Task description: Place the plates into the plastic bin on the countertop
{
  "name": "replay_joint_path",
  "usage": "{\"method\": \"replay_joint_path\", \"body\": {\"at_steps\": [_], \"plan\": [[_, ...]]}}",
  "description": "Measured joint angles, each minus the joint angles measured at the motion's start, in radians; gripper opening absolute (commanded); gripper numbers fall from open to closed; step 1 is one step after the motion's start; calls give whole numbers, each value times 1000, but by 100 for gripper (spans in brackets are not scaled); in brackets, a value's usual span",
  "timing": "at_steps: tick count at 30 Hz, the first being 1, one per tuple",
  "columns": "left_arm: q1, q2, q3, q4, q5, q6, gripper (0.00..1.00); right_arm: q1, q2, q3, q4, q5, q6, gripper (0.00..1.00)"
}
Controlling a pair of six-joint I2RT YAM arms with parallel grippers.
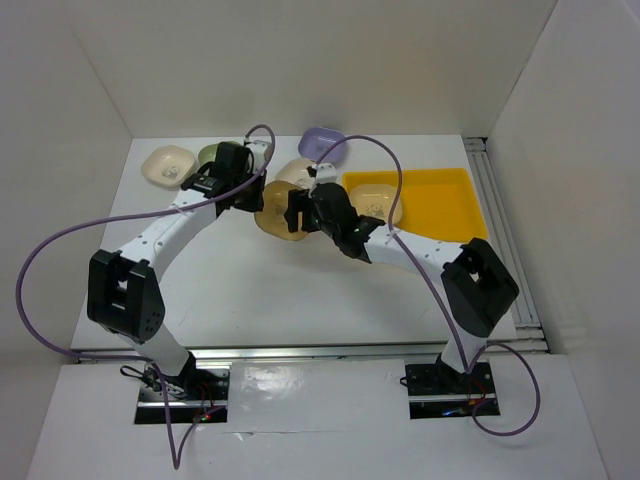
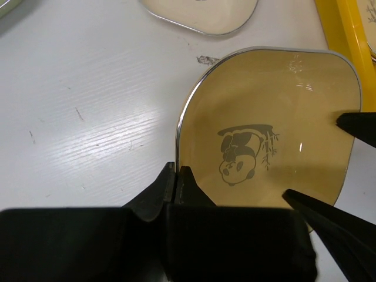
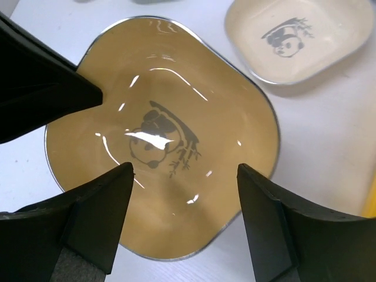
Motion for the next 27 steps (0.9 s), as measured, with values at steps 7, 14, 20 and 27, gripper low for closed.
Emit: {"method": "replay_joint_path", "body": {"at_steps": [7, 14, 20, 27], "plan": [[11, 0, 2, 11, -50, -26, 0, 2, -20, -11, -16, 117, -7, 78], [22, 0, 18, 14, -35, -46, 0, 3, -19, -27, -24, 143, -2, 66], [33, -11, 18, 13, 53, -51, 0, 1, 30, -25, -15, 114, 24, 48], [89, -27, -1, 38, 127, -87, 62, -25, 39, 39, 1, 158, 164, 0]]}}
